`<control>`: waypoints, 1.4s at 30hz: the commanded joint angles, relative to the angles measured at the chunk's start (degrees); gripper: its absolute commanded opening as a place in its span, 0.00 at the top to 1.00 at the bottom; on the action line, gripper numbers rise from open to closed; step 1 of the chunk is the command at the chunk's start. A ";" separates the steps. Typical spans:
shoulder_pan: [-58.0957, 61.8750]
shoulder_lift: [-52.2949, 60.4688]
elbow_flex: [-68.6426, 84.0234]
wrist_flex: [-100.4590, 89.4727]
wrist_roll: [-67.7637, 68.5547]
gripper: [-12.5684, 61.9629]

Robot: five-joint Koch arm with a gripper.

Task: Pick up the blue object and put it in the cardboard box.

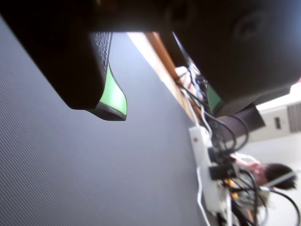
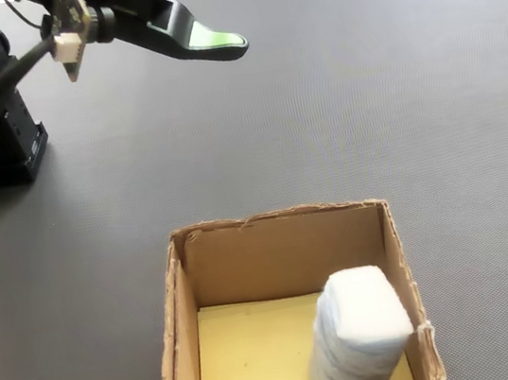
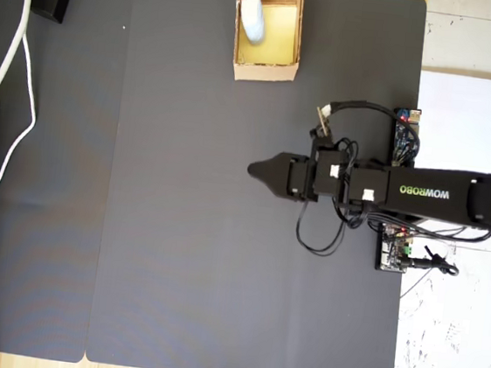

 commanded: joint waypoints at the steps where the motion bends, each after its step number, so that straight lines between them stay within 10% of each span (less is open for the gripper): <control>1: -1.76 5.36 -1.05 -3.78 3.69 0.37; 42: -3.43 5.01 28.04 -4.22 6.06 0.37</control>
